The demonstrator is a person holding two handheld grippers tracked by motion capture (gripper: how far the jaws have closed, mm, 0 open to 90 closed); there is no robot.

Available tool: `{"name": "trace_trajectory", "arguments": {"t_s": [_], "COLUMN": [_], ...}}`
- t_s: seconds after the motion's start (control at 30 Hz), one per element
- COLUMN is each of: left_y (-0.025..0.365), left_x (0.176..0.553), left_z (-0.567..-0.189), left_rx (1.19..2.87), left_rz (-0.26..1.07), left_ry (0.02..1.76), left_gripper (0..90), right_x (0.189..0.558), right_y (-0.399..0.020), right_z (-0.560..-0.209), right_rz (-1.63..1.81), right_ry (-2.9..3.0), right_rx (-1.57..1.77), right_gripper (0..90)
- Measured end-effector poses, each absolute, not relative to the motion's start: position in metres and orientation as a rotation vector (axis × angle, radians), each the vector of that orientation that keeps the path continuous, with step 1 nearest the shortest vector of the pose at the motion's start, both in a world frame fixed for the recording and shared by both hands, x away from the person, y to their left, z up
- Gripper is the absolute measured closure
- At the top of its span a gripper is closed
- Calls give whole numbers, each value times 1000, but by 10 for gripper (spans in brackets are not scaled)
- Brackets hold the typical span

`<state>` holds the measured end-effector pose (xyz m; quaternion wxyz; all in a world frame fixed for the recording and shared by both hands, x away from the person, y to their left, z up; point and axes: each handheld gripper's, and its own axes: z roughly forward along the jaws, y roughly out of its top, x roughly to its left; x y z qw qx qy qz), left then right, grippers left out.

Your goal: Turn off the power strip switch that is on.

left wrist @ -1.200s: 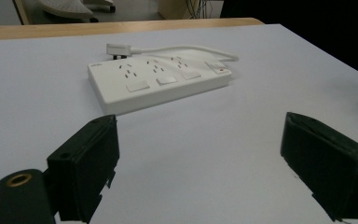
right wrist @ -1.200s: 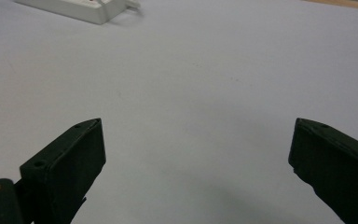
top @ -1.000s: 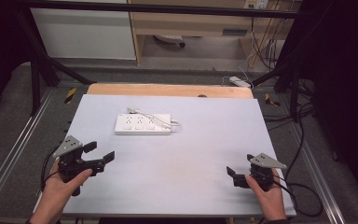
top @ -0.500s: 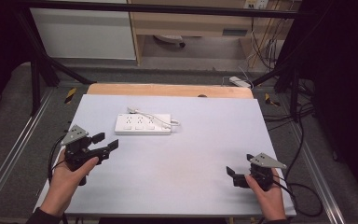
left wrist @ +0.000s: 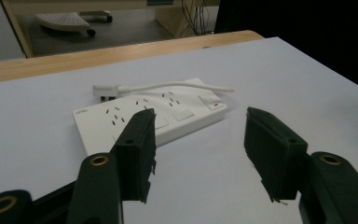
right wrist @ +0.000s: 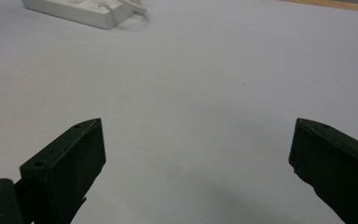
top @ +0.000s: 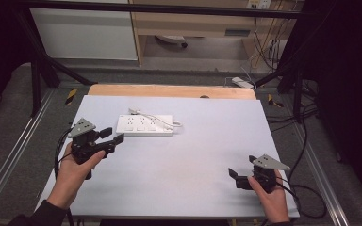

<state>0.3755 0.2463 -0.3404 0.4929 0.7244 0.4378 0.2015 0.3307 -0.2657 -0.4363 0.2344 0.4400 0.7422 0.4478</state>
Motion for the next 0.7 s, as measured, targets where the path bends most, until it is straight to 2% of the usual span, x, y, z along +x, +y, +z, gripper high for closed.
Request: {"name": "trace_trajectory", "arguments": {"t_s": [0.03, 0.7], "left_y": [246, 231], "left_x": [377, 420], "left_z": [-340, -341], "left_rx": [1759, 1736], "left_rz": [490, 474], "left_ry": [1063, 1101], "left_gripper": [474, 681], "right_x": [331, 331], "right_y": [-265, -264], "right_z": [-436, -436], "right_rz": [1228, 1240], "right_ry": [2040, 2043], "right_rx": [1204, 1204], "right_gripper": [41, 41]}}
